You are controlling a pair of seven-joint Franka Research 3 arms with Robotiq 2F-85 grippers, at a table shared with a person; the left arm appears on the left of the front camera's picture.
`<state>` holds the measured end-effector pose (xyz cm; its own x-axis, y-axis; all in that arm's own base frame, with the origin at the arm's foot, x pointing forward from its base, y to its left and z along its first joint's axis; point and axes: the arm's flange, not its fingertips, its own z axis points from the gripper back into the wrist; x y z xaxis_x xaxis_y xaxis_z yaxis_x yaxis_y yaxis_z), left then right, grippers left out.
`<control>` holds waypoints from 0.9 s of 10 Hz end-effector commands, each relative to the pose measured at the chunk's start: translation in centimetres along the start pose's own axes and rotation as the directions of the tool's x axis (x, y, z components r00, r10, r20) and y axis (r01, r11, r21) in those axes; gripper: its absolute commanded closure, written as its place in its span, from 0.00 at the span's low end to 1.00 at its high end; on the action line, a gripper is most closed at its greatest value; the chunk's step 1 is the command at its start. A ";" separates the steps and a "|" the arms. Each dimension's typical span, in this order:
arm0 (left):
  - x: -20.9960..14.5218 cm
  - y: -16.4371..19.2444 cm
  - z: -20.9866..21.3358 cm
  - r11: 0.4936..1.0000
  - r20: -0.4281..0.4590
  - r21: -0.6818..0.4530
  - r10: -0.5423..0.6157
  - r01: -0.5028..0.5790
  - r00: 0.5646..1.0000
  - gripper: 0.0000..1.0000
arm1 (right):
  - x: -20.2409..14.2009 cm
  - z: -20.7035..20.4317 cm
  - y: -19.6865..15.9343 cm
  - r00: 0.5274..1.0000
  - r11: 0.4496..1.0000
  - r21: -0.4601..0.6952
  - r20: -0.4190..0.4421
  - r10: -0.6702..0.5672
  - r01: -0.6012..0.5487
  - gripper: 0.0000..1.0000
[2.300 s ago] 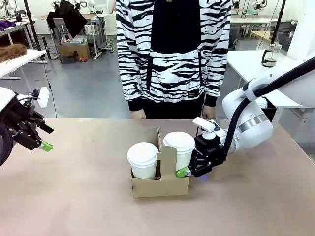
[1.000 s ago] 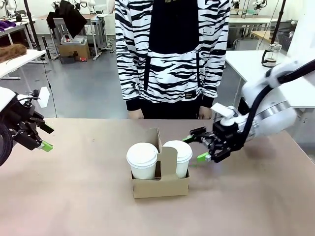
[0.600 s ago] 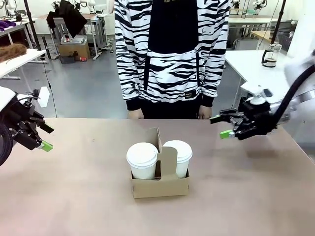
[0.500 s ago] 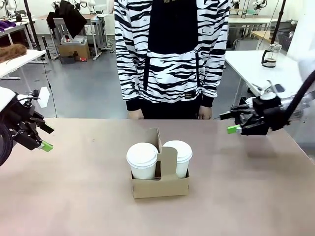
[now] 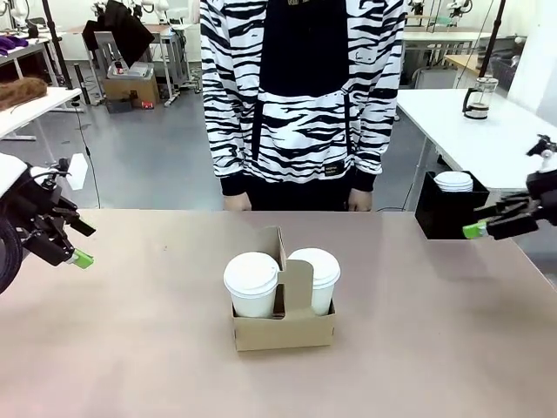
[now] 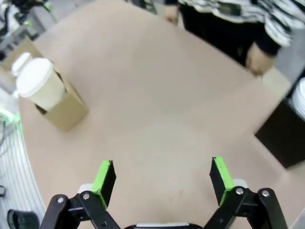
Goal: Pour a drink into a cup and package it in a carrier.
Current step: Insert the held 600 ml Paper Cup into the Cup Carrier.
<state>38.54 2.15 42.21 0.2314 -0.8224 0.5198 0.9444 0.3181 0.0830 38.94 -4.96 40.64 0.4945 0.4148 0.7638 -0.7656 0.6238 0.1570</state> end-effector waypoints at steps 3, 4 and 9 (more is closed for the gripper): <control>-0.1 0.0 0.0 1.000 0.021 -0.006 -0.006 0.006 1.000 0.00 | -4.2 2.5 0.7 0.992 0.992 0.009 -0.003 -0.125 0.125 0.00; -0.1 0.0 0.0 1.000 0.021 -0.006 -0.006 0.006 1.000 0.00 | -4.6 2.4 0.6 0.991 0.991 -0.001 -0.004 -0.130 0.130 0.00; -0.1 0.0 0.0 1.000 0.021 -0.006 -0.006 0.006 1.000 0.00 | -2.5 1.9 -1.3 0.995 0.996 -0.019 -0.023 -0.093 0.093 0.00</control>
<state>38.53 2.17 42.19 0.2323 -0.8223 0.5195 0.9443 0.3187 0.0822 37.78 -8.12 39.47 0.5742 0.3600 0.7354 -0.7104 0.6655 0.2289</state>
